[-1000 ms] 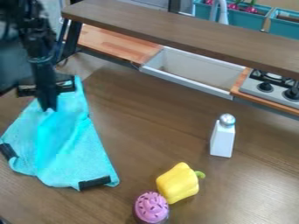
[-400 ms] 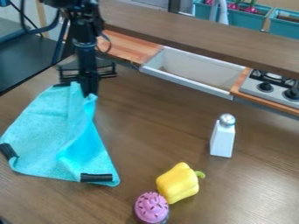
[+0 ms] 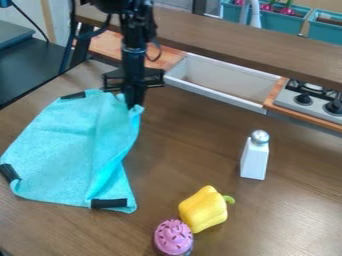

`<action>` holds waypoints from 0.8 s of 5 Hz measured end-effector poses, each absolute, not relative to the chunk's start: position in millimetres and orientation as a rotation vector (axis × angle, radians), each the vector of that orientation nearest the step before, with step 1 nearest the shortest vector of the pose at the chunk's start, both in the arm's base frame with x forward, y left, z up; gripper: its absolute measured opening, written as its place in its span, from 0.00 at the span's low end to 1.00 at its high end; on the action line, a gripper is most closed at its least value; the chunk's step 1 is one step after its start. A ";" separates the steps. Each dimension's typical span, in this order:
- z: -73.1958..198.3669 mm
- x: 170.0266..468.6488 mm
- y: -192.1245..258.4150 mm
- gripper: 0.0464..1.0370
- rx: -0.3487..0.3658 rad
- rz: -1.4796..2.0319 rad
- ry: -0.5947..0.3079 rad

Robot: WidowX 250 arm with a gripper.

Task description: Unfold the cloth from bottom left to top right

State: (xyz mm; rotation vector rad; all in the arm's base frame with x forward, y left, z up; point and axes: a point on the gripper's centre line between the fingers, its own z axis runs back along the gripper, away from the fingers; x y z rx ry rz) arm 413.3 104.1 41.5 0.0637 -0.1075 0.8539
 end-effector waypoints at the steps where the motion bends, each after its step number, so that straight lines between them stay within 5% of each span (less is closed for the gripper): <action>1: 41.5 431.7 87.1 0.01 0.053 0.866 -0.104; 4: 4.4 465.1 64.1 0.01 0.100 0.908 -0.073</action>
